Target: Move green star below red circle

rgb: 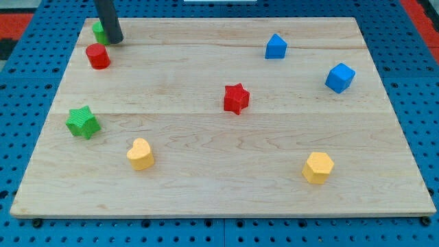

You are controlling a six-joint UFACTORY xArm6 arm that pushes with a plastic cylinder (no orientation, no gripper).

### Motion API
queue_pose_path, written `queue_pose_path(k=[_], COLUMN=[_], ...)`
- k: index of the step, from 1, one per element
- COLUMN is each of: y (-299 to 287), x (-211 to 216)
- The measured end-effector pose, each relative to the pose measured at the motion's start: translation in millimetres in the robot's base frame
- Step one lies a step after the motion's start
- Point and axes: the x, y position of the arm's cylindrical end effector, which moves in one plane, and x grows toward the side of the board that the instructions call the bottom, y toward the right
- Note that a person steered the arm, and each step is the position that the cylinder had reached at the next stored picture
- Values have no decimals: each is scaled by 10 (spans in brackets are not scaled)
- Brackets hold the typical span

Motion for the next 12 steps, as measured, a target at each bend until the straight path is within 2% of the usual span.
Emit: queue_pose_path(k=[1, 2, 3, 4, 6, 12], y=[636, 1079, 1137, 1119, 1112, 709], x=[60, 669, 1385, 1744, 2187, 2540])
